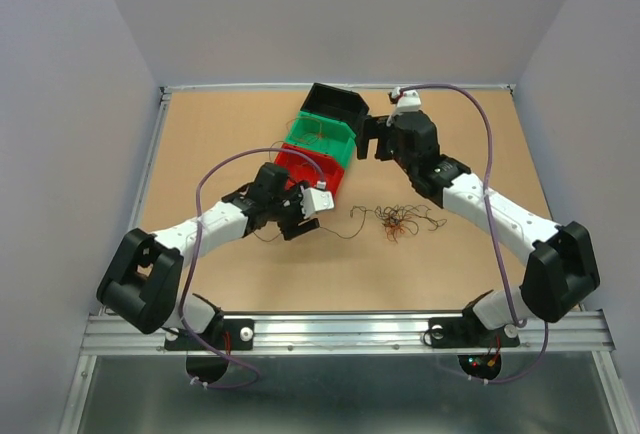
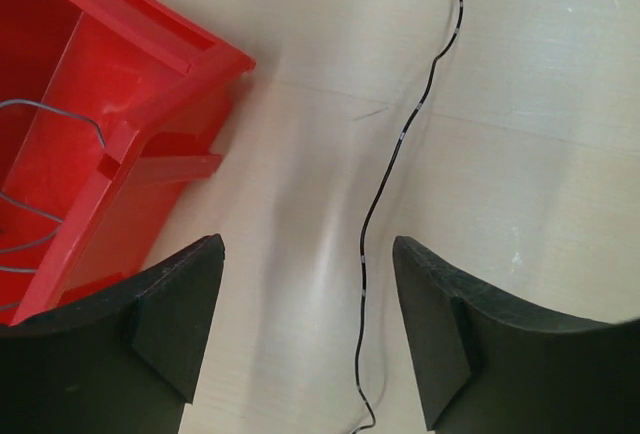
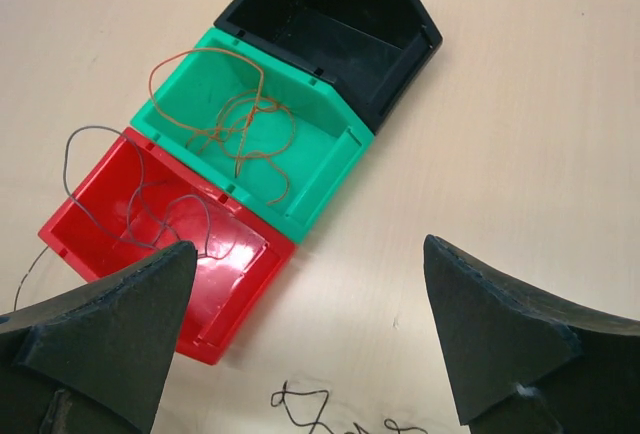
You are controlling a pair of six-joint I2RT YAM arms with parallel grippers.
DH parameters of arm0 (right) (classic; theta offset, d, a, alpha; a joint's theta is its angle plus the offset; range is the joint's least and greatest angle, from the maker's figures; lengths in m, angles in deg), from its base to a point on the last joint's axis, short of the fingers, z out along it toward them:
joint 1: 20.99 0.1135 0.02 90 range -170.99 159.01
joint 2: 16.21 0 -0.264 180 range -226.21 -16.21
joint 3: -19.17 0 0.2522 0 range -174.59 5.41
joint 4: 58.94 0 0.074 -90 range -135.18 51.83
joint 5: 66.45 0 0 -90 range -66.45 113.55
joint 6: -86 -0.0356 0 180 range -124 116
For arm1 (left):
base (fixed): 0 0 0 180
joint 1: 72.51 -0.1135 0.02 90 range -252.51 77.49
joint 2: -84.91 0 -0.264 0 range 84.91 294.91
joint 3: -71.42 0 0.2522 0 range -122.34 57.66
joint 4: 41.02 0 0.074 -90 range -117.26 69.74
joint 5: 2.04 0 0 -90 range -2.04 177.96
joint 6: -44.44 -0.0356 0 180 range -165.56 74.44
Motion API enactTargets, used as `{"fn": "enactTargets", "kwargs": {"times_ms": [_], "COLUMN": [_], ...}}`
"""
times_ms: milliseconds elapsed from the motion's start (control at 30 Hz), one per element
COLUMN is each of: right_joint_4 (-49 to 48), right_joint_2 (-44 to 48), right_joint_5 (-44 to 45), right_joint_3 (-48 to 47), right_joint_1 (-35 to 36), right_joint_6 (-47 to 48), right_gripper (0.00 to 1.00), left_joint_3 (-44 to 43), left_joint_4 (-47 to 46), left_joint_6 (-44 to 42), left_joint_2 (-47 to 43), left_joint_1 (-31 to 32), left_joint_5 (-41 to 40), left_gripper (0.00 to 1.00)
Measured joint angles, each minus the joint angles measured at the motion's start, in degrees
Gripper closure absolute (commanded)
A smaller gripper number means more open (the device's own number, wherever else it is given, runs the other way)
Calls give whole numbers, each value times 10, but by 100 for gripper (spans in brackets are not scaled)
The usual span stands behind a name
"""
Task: Untangle the cables
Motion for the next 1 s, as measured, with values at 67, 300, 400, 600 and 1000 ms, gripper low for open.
{"fn": "enactTargets", "kwargs": {"times_ms": [67, 300, 400, 600, 1000], "right_joint_4": [1, -30, -49, -103, -275], "right_joint_2": [13, 70, 93, 134, 129], "right_joint_5": [0, -65, -134, -305, -645], "right_joint_3": [10, 48, 80, 134, 176], "right_joint_1": [0, 0, 0, 0, 0], "right_joint_6": [3, 33, 53, 88, 105], "right_gripper": [1, 1, 1, 0, 0], "left_joint_3": [-11, -44, -49, -73, -259], "left_joint_4": [5, 33, 50, 104, 145], "left_joint_6": [-1, -8, -7, -1, 97], "left_joint_2": [11, 39, 22, -92, -169], "left_joint_1": [1, 1, 1, 1, 1], "left_joint_5": [0, 7, 22, 56, 122], "left_gripper": [61, 100, 100, 100, 100]}}
